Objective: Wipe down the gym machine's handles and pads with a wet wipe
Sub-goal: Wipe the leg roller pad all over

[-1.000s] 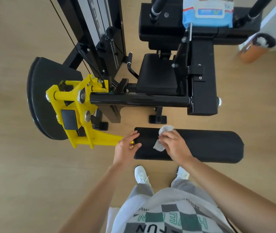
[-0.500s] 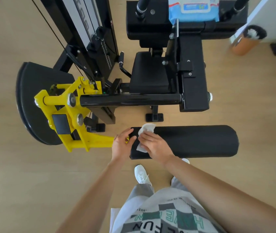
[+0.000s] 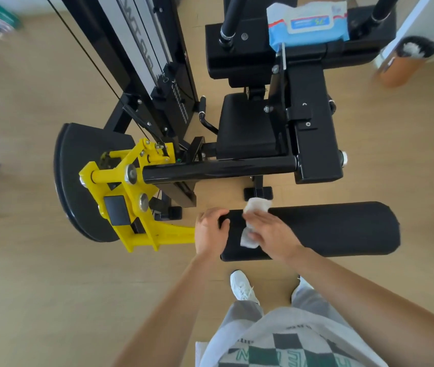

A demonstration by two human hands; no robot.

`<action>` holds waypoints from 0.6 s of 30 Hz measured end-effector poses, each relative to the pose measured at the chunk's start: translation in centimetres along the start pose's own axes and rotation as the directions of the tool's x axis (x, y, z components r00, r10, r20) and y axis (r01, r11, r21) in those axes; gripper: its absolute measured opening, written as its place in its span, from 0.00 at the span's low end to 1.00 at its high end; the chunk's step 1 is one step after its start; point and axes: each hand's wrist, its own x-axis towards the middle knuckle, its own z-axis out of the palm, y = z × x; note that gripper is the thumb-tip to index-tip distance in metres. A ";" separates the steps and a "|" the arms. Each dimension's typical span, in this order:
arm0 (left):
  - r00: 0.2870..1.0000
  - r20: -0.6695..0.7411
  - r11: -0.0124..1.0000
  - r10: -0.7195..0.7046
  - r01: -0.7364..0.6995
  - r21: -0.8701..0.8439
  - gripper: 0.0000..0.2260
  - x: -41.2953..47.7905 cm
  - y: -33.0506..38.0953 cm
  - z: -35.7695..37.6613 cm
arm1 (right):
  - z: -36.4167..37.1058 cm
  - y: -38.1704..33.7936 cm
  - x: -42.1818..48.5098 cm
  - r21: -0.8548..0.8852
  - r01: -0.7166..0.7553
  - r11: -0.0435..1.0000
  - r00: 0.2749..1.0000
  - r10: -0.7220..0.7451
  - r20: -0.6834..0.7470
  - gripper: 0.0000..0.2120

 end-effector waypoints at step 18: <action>0.965 -0.008 0.920 0.263 -0.248 0.303 0.22 -1.8 -2.3 1.2 | -3.4 4.8 -2.3 -0.171 -0.274 0.946 0.945 0.297 0.133 0.31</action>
